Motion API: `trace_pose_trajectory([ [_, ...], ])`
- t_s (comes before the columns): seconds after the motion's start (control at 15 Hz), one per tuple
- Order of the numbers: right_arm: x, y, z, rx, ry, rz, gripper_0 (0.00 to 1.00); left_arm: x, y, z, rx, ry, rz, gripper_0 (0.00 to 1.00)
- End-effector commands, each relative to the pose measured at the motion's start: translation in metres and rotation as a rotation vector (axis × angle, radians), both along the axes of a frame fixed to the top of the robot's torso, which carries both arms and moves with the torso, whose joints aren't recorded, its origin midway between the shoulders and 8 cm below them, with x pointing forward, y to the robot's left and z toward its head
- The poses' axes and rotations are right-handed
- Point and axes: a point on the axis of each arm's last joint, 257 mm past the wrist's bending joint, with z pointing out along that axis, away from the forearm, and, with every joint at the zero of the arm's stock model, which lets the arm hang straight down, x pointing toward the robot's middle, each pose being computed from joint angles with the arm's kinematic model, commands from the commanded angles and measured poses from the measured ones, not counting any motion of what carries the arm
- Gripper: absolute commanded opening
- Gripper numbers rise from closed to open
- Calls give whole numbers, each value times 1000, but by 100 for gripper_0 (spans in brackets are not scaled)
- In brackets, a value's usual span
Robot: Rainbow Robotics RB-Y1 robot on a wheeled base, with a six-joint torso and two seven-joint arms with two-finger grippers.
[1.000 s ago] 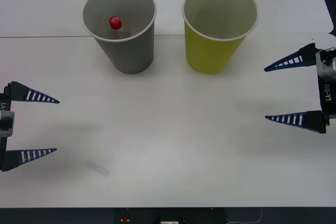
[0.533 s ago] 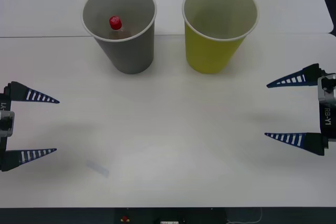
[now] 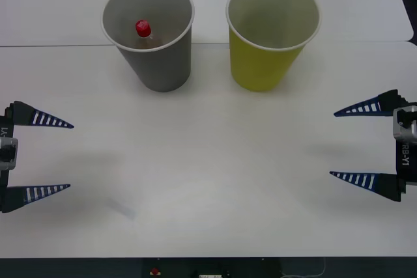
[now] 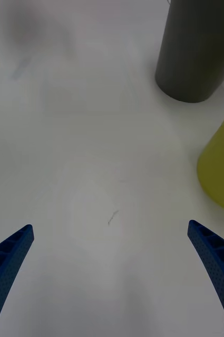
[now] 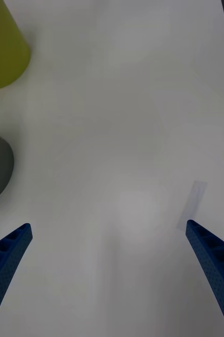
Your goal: Put the can into the green bin and the plastic bottle into the gray bin
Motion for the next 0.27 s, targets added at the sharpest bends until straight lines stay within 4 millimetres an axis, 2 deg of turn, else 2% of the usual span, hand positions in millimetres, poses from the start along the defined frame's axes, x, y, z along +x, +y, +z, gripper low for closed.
trace_pose_trajectory([
  [0.07,1,-2,-2,-6,2,-8,100,0,0,0,0,0,0,100],
  [0.27,1,-2,-2,-6,2,-8,100,0,0,0,0,0,0,100],
])
